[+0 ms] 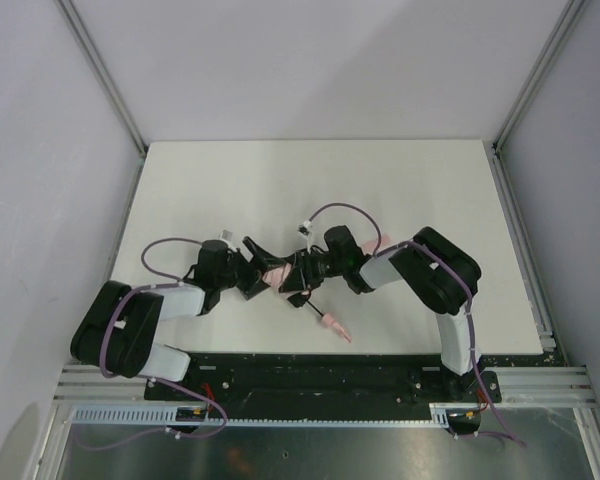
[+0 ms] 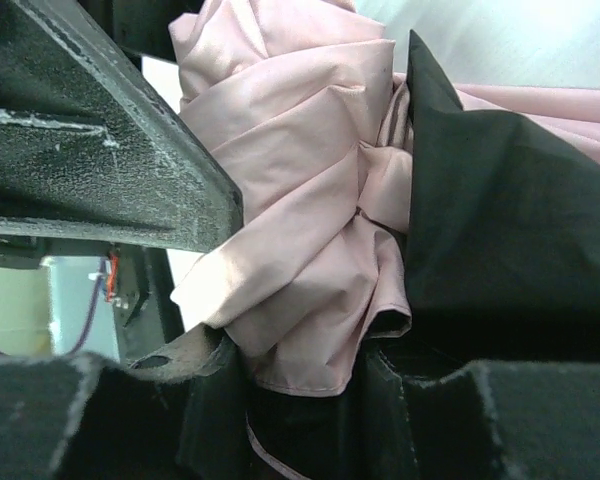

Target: Put away the umbrella

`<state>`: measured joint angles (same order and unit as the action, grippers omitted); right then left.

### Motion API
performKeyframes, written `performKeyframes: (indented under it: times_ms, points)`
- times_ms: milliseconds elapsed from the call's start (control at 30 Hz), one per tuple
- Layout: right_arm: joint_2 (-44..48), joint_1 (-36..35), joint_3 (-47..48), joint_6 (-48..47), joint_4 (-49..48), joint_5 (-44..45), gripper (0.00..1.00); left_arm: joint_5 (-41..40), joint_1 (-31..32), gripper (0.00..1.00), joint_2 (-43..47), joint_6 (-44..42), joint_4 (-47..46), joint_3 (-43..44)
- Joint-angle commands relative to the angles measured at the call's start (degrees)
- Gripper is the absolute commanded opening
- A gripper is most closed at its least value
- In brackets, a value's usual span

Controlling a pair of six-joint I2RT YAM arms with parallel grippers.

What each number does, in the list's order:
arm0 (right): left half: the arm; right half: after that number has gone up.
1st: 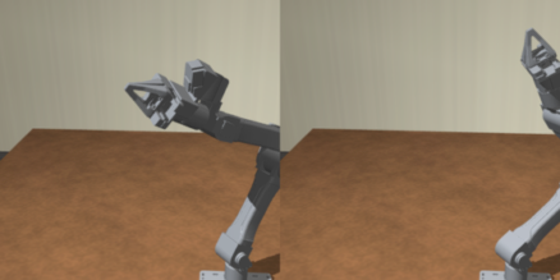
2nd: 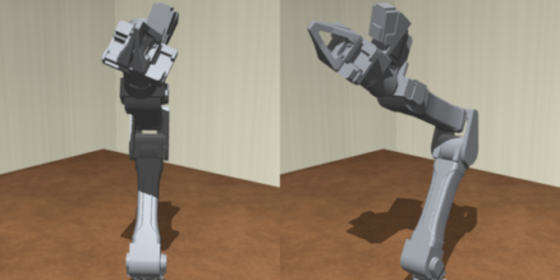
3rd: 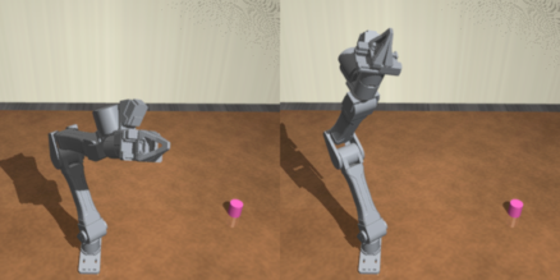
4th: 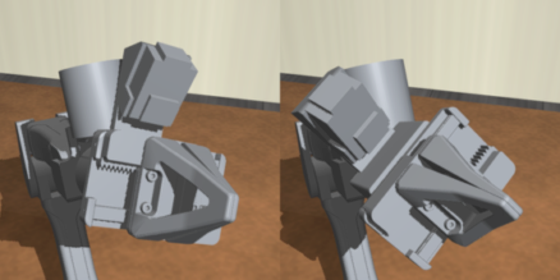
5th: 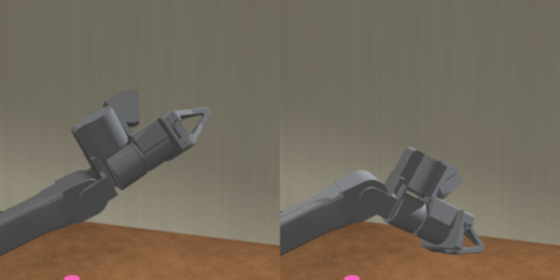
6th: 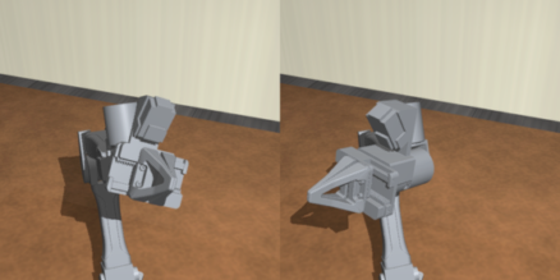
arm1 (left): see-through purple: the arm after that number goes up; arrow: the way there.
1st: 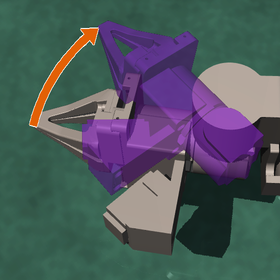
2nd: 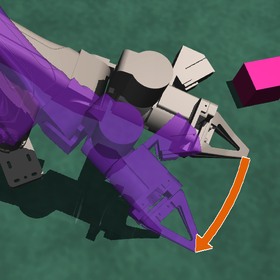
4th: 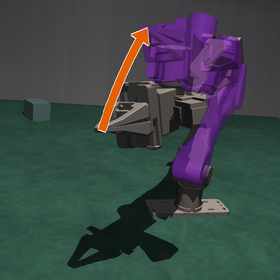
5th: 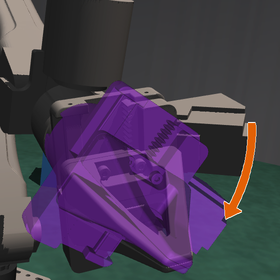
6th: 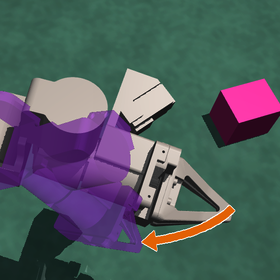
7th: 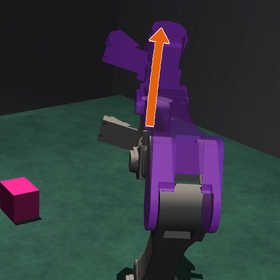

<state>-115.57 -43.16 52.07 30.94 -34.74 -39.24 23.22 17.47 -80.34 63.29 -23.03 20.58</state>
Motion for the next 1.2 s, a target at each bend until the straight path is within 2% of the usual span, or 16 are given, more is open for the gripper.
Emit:
performKeyframes:
  times_ms: [0,233,433,533,633,733,833,933,1167]
  points:
    - [-4.76,0.67,-2.97,11.27,-6.41,-6.35,0.00,-2.68,1.34,0.99,-3.80,3.68,0.30,-2.77]
    - [-7.43,2.02,-4.37,22.64,-19.54,-10.54,0.00,-7.92,3.12,0.96,-2.92,6.93,0.31,-5.96]
    - [-7.67,2.18,-4.35,23.07,-20.53,-11.47,0.00,-8.22,4.49,0.94,-10.59,7.62,0.10,-3.30]
    - [-7.59,2.05,-4.35,21.67,-19.02,-11.64,0.00,-8.97,5.09,0.84,-12.85,6.65,-0.69,-2.07]
    - [-7.64,2.05,-4.35,20.70,-18.06,-11.73,0.00,-10.07,5.64,0.66,-14.01,5.36,-2.71,-1.66]
    - [-6.74,1.92,-3.84,17.12,-13.23,-10.57,0.00,-10.71,5.89,0.50,-14.46,4.08,-4.84,-2.26]
    - [-4.65,1.22,-2.03,10.08,-2.84,-7.02,0.01,-11.11,6.00,0.37,-15.14,2.63,-6.15,-2.94]
    - [-2.59,0.02,0.47,3.48,7.55,-2.23,0.13,-11.49,5.99,0.25,-16.13,1.39,-7.11,-3.31]
    - [2.48,-1.92,5.61,-6.41,25.28,11.63,0.41,-10.84,6.01,0.07,-17.60,0.45,-7.74,-3.34]
